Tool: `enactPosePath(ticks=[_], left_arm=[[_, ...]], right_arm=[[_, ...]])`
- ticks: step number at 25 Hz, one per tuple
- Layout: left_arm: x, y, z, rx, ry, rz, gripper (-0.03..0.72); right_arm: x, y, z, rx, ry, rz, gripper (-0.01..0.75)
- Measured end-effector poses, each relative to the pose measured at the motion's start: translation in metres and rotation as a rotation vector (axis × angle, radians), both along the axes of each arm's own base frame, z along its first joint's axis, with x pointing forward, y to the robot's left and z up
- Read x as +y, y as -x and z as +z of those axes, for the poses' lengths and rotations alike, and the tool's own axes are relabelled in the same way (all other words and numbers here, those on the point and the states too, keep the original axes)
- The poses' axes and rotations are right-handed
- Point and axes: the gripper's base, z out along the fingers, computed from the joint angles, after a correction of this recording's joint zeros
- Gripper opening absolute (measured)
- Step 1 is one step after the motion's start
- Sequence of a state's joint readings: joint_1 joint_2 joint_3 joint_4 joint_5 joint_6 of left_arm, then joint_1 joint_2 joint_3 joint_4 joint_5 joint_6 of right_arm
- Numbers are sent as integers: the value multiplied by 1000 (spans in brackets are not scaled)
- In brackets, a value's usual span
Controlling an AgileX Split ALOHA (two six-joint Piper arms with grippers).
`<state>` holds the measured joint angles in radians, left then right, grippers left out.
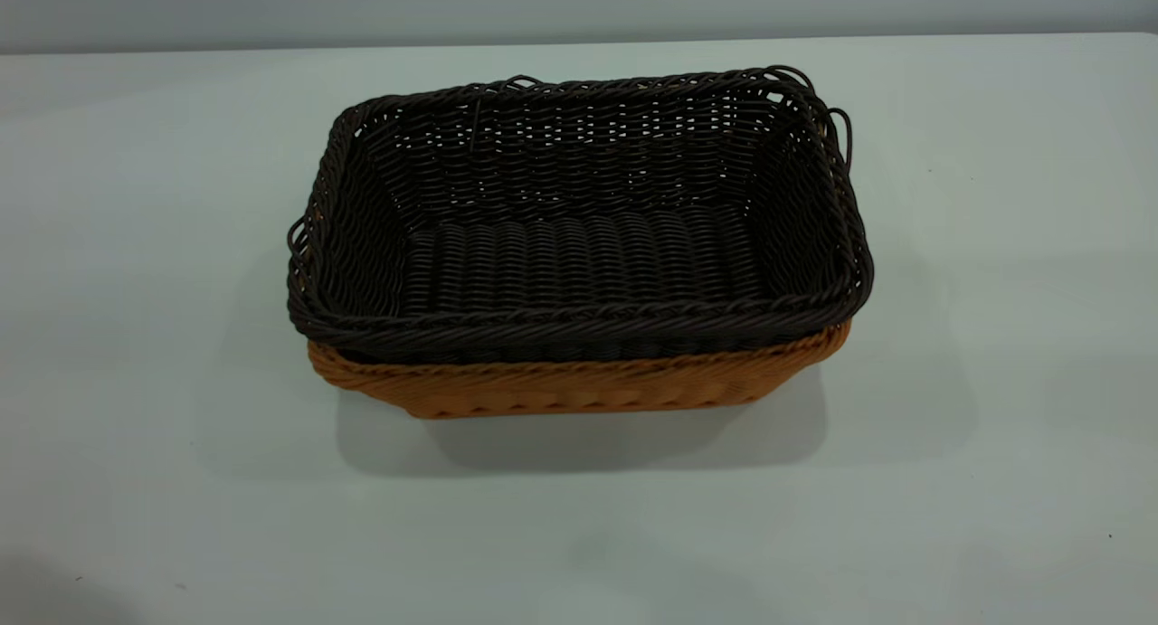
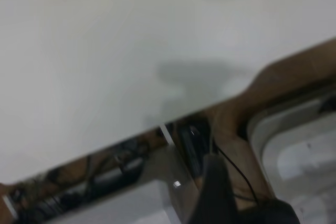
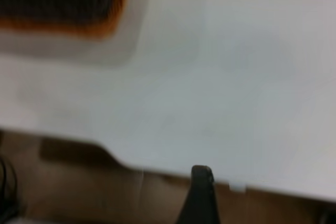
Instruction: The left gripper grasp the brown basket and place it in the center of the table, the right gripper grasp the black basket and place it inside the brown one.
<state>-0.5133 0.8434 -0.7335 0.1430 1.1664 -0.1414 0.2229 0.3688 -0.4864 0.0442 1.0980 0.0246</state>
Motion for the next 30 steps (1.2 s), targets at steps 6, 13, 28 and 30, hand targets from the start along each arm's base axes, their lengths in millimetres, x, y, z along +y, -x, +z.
enactPosePath(ticks=[6,13,28,30], left_arm=[[4,18,-30,86,21,9,510],[16,40,-45,-20,89,-1,510],[44,90,-27,-388,292,3,510],[46,92,-27,-407,287,66,510]], right_arm=[[-1,4,-3,-23,0,-2,556],[-1,4,-3,-23,0,-2,556],[-5,11,0,-78,-17,-81,556],[-8,17,1,-124,-21,-144,556]])
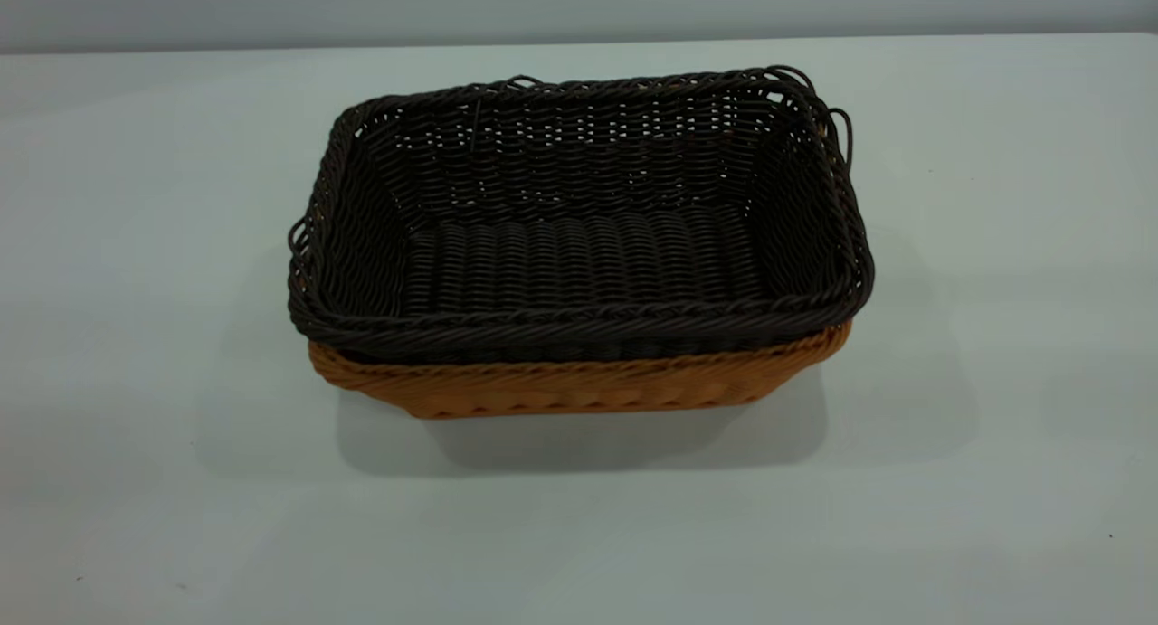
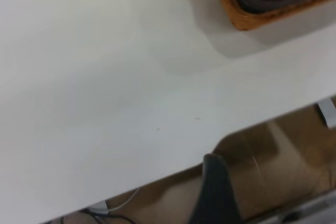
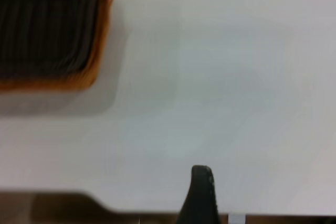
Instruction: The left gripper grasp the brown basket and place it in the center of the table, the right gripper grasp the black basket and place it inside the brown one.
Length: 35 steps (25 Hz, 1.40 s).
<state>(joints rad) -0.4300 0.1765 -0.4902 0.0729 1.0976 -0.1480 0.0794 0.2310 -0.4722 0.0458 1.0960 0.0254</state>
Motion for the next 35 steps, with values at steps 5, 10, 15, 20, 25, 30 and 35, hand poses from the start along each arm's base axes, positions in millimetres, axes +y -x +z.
enactPosePath(ticks=[5,10,15,20,25,30,35], left_arm=[[3,4,0,-23,10,204,510],[6,13,0,-79,23,334,510],[6,27,-1,-165,40,390,510],[6,30,-1,-178,44,390,510],[6,30,-1,-178,44,390,510],[6,30,-1,-178,44,390,510],[6,30,-1,-178,44,390,510]], right_arm=[[-2,26,3,-180,-10,-46,554],[-2,36,2,-230,-13,-45,553],[-2,36,2,-230,-13,-45,553],[-2,36,2,-230,-14,-44,553],[-2,36,2,-230,-15,-44,553],[-2,36,2,-230,-15,-44,553],[-2,36,2,-230,-15,-44,553]])
